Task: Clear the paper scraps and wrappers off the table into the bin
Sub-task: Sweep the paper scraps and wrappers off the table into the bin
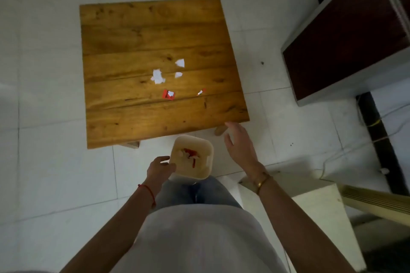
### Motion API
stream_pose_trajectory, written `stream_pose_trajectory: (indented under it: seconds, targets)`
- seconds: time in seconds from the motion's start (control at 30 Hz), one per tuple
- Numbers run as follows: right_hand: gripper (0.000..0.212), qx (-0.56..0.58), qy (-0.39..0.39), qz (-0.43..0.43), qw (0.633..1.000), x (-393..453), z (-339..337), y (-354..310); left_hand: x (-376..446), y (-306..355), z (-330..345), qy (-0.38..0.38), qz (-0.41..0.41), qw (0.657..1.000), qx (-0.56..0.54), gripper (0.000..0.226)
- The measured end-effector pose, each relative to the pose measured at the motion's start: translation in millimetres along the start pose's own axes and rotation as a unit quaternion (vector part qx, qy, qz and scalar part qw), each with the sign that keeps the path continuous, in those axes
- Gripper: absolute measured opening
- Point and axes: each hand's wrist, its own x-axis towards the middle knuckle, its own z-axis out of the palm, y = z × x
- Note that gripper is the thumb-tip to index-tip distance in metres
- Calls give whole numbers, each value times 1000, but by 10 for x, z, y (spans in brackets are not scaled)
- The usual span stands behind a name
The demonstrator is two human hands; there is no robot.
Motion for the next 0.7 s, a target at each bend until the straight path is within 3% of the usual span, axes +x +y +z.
stream_pose_trajectory:
  seconds: [0.2, 0.7]
  targets:
    - [43, -22, -46, -39, 998, 752, 256, 49, 328, -197, 245, 27, -49, 996, -69, 47]
    - [56, -102, -128, -78, 983, 2287, 1256, 366, 1604, -495, 586, 41, -64, 995, -69, 50]
